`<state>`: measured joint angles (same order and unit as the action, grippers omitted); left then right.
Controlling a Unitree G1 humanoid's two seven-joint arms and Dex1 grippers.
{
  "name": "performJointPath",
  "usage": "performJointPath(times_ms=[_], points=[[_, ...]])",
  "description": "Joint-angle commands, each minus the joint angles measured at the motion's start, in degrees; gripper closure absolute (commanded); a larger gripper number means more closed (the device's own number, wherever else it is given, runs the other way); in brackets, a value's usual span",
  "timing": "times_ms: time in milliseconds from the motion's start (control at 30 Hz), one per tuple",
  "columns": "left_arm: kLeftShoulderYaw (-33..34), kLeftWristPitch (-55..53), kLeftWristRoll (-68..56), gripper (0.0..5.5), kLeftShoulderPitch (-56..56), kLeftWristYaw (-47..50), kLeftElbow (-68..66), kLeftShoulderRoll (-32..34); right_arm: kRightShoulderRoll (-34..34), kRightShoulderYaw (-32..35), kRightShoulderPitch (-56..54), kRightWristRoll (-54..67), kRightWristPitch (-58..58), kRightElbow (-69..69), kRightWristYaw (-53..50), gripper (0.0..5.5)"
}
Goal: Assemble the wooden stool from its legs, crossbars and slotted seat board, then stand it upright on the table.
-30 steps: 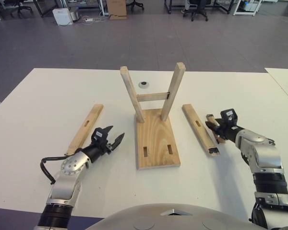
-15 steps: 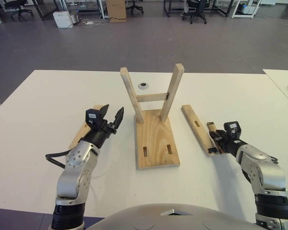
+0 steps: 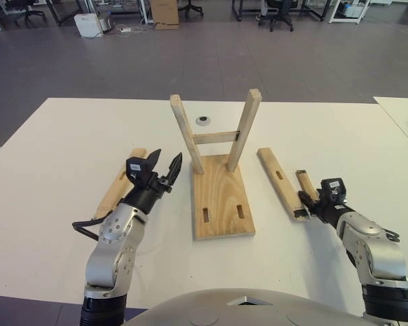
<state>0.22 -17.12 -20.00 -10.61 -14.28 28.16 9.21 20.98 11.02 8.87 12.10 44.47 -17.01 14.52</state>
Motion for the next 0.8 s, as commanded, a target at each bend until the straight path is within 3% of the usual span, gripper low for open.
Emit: performJointPath(times_ms=[33,267,433,567,700,800], points=[[-0.3,-0.4,0.4,2.29,-0.7,0.6,1.0,-0.1,-0.8,0.0,1.6,1.8,6.1,-0.7,0.2,2.62],[0.2,-6.7,-3.2,2.29,-1.1,2.8,0.8,-1.9,-8.0,9.7,-0.5,9.3,23.6,-4.0,-4.9,4.05],[5.9,-16.2,-7.3,2.29,1.4,8.2,0.5,-2.4,-7.9,9.0,0.2,8.7,24.6,-5.2,-6.3,4.16],[13.0,-18.2,-15.3,2.29,6.7,11.5,1.7,-4.7,-2.2,3.9,-3.9,3.3,10.8,-4.2,-4.4,4.16],[19.0,-20.6,-29.7,2.29,15.7,8.0,2.9,-1.0,-0.2,5.0,-21.9,0.9,-9.5,1.6,-4.2,4.19],[19.2,-23.2,-38.4,2.29,26.4,6.7,5.1,4.3,-1.0,2.2,-32.8,2.5,-18.6,-0.9,-1.4,4.19]])
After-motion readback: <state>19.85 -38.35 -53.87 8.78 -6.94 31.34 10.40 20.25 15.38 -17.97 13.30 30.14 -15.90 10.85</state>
